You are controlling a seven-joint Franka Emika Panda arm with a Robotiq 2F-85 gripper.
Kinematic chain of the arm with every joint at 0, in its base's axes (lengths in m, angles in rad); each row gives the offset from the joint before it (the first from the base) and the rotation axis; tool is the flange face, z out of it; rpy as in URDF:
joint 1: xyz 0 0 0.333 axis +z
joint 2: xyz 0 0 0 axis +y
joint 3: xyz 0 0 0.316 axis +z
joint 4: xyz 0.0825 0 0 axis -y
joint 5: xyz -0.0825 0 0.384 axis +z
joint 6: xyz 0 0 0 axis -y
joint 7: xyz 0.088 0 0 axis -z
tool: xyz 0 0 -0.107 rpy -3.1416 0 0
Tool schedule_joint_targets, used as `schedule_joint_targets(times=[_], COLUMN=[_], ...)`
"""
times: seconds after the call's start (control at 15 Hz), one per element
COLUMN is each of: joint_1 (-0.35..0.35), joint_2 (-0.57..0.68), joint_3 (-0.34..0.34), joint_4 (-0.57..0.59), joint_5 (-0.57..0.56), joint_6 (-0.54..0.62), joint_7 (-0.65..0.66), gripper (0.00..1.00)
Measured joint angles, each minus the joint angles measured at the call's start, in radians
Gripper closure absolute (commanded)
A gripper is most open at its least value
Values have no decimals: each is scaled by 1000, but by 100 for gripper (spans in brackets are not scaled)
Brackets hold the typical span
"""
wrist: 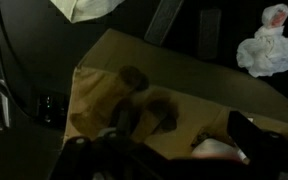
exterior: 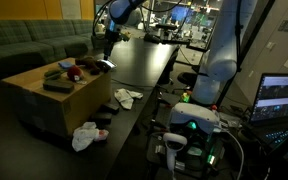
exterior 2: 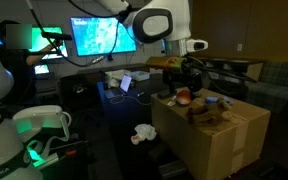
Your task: Remove the brown toy from the box and replace it with the towel, remove the blue object from the box and replace it with the gray duster and remove the orange plush toy from the box and replace it with the duster, remove the duster and replace it with the plastic bag
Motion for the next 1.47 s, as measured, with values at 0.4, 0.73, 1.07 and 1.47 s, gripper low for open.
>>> schedule_joint_targets(times=[0.4, 0.73, 1.07, 1.47], joint_1=[-21, -46, -80, -120], joint_2=[208, 305, 375, 445], joint_3=[82, 110, 111, 110], joint_4=[223, 333, 393, 438], joint_5=[-1, -27, -70, -124], joint_6=[13, 13, 13, 18], joint_7=[0, 0, 0, 0], gripper=[0, 0, 0, 0])
